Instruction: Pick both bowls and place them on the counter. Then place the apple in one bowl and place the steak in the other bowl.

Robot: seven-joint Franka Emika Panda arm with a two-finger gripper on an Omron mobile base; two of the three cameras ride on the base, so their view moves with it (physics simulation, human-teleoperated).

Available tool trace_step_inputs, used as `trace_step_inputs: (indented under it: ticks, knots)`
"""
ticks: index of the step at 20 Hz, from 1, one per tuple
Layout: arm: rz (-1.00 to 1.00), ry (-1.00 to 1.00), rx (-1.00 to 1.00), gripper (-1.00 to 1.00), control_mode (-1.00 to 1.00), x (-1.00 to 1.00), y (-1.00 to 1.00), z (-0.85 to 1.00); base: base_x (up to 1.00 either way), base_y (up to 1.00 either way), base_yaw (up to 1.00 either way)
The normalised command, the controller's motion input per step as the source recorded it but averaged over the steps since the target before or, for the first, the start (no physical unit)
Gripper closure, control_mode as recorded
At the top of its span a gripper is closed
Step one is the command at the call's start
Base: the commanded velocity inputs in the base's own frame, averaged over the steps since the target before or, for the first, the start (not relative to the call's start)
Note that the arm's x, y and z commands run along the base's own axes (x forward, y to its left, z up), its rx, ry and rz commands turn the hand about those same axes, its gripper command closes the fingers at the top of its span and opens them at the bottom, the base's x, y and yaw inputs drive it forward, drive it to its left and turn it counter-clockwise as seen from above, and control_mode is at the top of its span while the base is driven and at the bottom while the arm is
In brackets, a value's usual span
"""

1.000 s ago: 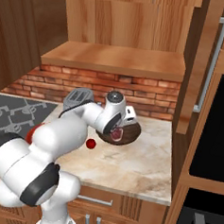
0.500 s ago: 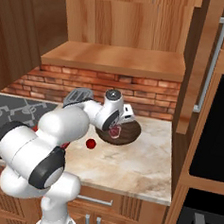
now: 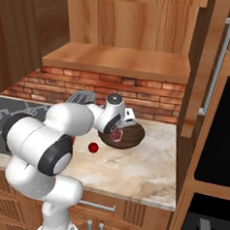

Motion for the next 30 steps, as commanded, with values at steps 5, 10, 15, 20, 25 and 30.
trace_step_inputs:
  ticks: [5, 10, 15, 20, 25, 30]
  knots:
    - [0.0, 0.01, 0.0, 1.0, -1.0, 0.13, 0.0, -0.17, 0.0, 0.0, 0.0]
    - [0.0, 0.0, 0.0, 1.0, -1.0, 0.15, 0.0, -0.13, 0.0, 0.0, 0.0]
    - [0.0, 0.02, 0.0, 1.0, -1.0, 0.14, 0.0, -0.14, 0.0, 0.0, 0.0]
    - [0.0, 0.03, 0.0, 1.0, -1.0, 0.13, 0.0, -0.12, 0.0, 0.0, 0.0]
    - [0.0, 0.02, 0.0, 1.0, -1.0, 0.12, 0.0, -0.1, 0.0, 0.0, 0.0]
    - [0.0, 0.03, 0.0, 1.0, -1.0, 0.09, 0.0, -0.11, 0.0, 0.0, 0.0]
